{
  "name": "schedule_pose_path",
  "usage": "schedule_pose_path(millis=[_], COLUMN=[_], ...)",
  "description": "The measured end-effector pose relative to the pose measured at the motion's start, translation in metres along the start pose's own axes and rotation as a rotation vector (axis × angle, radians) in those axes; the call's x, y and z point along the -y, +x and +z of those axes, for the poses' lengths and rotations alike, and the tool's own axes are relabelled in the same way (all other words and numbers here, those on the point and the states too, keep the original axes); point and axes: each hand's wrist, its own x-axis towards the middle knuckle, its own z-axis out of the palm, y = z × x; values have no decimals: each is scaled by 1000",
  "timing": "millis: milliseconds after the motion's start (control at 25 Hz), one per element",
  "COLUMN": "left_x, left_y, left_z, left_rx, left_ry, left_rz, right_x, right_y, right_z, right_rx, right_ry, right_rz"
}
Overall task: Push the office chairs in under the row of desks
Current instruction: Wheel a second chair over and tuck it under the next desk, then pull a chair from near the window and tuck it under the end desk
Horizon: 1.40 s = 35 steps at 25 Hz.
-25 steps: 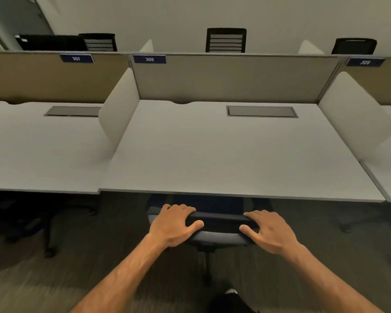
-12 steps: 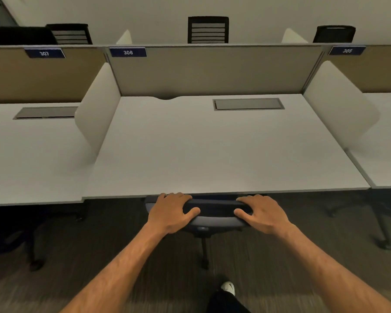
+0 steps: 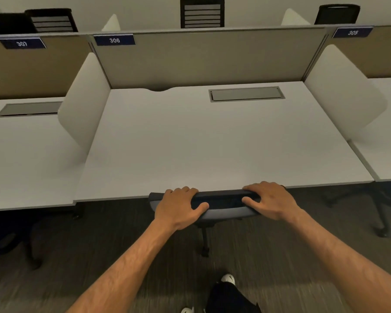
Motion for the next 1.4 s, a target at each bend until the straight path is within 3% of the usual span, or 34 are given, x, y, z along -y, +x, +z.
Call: schedule_pose_path(millis=[360, 600, 720, 880, 1160, 1400], left_x=[-3, -13, 0, 27, 17, 33], left_y=[-7, -39, -100, -232, -472, -607], left_z=[2, -8, -13, -8, 23, -18], left_rx=[-26, -144, -279, -432, -635, -788], left_ry=[-25, 24, 40, -32, -89, -37], left_rz=[-71, -187, -334, -709, -1265, -1385], right_x=[0, 34, 94, 213, 423, 584], right_y=[-4, 19, 37, 49, -31, -133], right_z=[1, -3, 1, 20, 62, 77], right_rx=[57, 183, 169, 177, 353, 367], right_ry=[-43, 151, 263, 277, 295, 436], right_rz=[-56, -145, -396, -773, -1226, -1427])
